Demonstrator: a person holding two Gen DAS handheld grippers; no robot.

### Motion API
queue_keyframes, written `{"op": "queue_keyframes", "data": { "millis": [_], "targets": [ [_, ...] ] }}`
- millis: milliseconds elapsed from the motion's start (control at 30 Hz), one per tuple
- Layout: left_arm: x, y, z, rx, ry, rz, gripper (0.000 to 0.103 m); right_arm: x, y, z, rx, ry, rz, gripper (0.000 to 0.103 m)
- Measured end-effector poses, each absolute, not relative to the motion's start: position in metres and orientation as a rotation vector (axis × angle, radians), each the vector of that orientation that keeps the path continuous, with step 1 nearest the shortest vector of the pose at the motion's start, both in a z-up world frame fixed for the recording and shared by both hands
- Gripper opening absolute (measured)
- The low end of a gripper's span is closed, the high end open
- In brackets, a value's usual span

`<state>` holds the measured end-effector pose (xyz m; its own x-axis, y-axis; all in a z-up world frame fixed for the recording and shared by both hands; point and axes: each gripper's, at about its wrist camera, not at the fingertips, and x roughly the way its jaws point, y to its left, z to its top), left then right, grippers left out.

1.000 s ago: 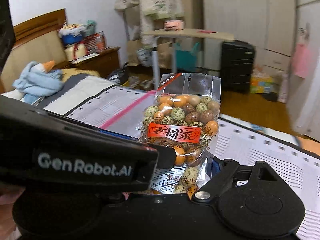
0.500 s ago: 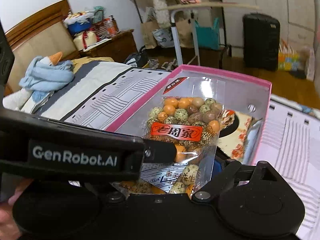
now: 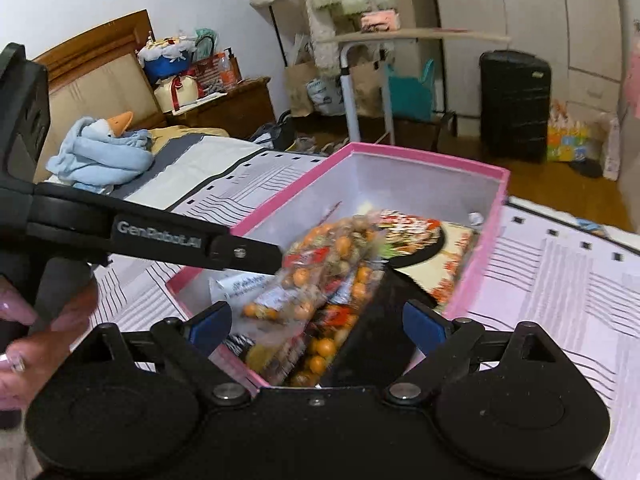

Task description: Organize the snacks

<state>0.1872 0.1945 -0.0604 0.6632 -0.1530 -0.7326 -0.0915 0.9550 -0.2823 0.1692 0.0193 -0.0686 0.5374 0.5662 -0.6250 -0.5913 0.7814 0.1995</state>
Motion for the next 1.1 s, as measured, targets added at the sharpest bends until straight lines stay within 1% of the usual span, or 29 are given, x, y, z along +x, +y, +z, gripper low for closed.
{"op": "queue_keyframes", "data": {
  "millis": [200,567,767,1100],
  "targets": [
    [0.162,0.177,-0.049,-0.273,0.815,-0.081,0.042,0.145,-0.011,-0.053,-0.079,0.673,0.617,0.095],
    [0.111,0.139,0.003,-0.188,0.724,-0.125,0.043,0.105,-0.068,-0.004,-0.091,0.616,0.447,0.095],
    [0.082,0.119,0.023,-0.123,0.676,-0.151,0.051,0.085,-0.089,0.009,-0.072,0.617,0.384,0.095],
    [0.048,0.094,0.036,-0.063,0.65,-0.189,0.061,0.048,-0.104,0.004,-0.078,0.624,0.34,0.095]
  ]
}}
